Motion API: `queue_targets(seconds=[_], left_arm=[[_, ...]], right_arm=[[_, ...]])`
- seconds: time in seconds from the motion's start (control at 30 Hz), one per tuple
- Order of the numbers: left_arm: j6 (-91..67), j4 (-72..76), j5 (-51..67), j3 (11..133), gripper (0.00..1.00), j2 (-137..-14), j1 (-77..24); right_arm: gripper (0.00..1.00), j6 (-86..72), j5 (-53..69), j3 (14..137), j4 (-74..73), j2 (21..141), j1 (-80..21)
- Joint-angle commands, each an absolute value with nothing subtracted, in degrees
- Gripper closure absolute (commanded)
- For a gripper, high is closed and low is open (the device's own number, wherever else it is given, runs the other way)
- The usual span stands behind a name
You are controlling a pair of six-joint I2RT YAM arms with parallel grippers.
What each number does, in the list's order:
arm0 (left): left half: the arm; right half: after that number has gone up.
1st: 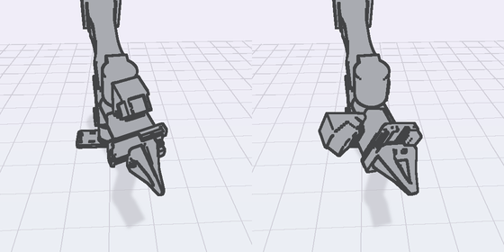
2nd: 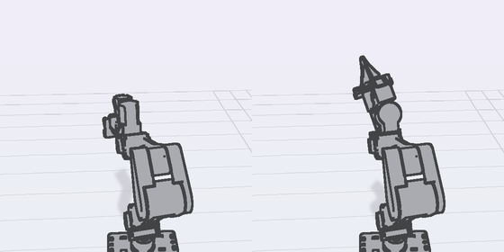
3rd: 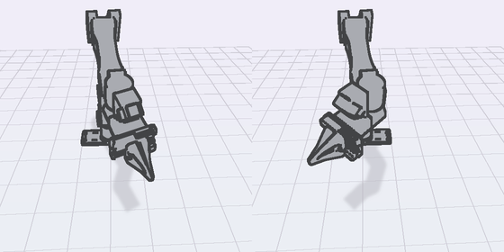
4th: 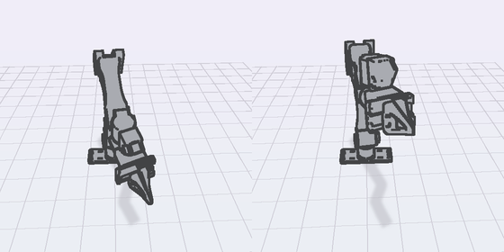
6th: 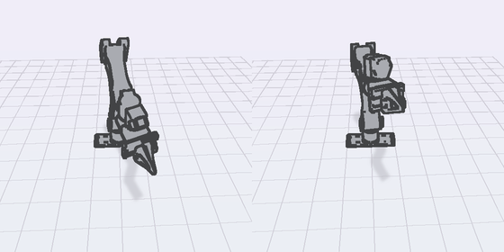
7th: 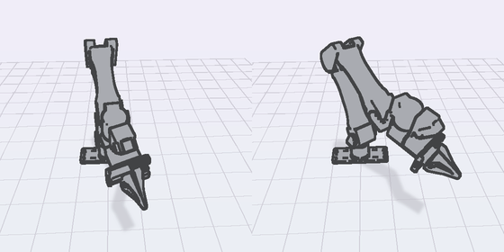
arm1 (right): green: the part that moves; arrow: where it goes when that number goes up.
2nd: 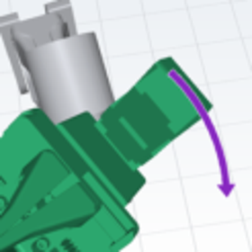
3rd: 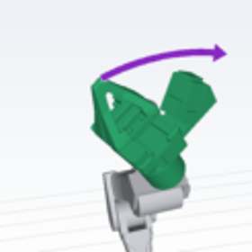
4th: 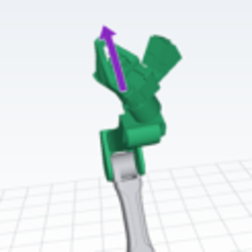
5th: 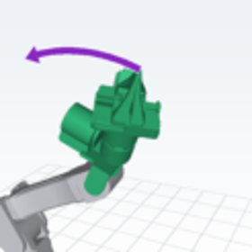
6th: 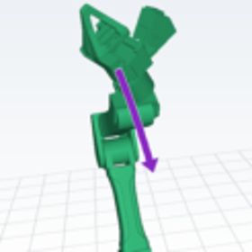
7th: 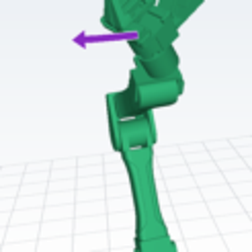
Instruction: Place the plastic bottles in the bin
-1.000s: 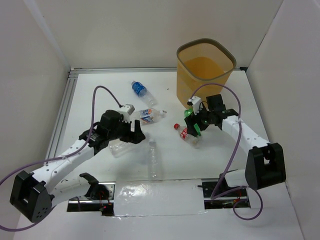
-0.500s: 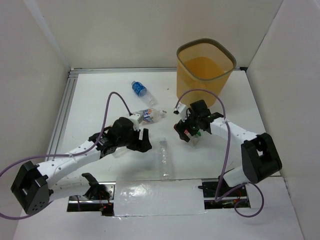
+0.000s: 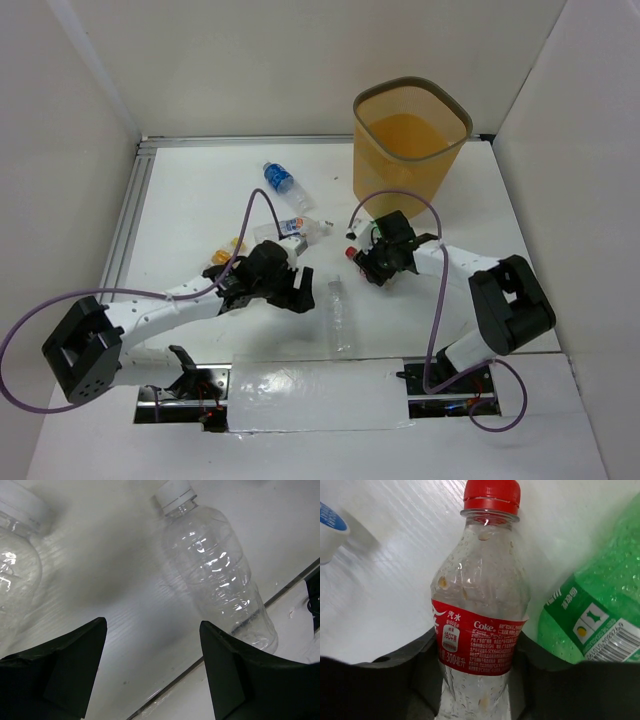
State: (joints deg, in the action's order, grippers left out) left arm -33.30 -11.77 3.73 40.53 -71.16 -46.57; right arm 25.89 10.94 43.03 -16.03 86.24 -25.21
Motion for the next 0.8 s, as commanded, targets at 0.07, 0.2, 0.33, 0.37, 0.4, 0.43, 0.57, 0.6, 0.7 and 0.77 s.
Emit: queue_targets(seconds=[0.07, 0.2, 0.33, 0.37, 0.4, 0.43, 0.57, 0.6, 0.7, 0.77], left_arm=[[-31.91, -6.33, 7.02, 43.95, 0.13, -73.56, -48.07], [-30.06, -3.87, 10.62, 45.61, 0.13, -75.49, -48.6], [-29.53, -3.87, 11.69, 47.11, 0.13, -77.69, -50.36], [-29.53, -3.87, 11.08, 47.81, 0.12, -77.7, -50.36], [-29.53, -4.39, 10.03, 47.81, 0.12, -78.3, -51.06], [-30.05, -4.39, 9.41, 48.42, 0.12, -78.31, -51.06], [-31.2, -5.01, 7.3, 47.91, 0.12, -78.31, -51.59], [-31.2, -5.01, 7.3, 47.9, 0.1, -77.79, -52.11], [-31.2, -5.62, 5.98, 47.9, 0.1, -77.78, -52.12], [-31.72, -6.15, 4.67, 47.9, 0.1, -78.57, -52.64]], right_arm=[[0.8, 29.87, 18.27, 48.85, -23.1, 86.22, -25.75], [0.81, 36.9, 25.3, 57.72, -31.54, 84.73, -25.75], [0.81, 38.67, 28.03, 72.02, -36.47, 86.65, -25.75], [0.81, 38.67, 28.82, 74.68, -37.69, 87.36, -25.14], [0.81, 38.15, 29.61, 77.4, -38.23, 88.15, -24.61], [0.81, 37.54, 31.1, 82.65, -38.23, 88.94, -24.61], [0.81, 33.32, 32.96, 94.02, -36.84, 91.93, -23.99], [0.81, 32.27, 32.96, 95.61, -35.87, 91.93, -23.47], [0.81, 27.78, 31.91, 100.62, -31.49, 92.46, -22.76], [0.81, 24.27, 29.71, 103.52, -29.37, 92.46, -21.02]])
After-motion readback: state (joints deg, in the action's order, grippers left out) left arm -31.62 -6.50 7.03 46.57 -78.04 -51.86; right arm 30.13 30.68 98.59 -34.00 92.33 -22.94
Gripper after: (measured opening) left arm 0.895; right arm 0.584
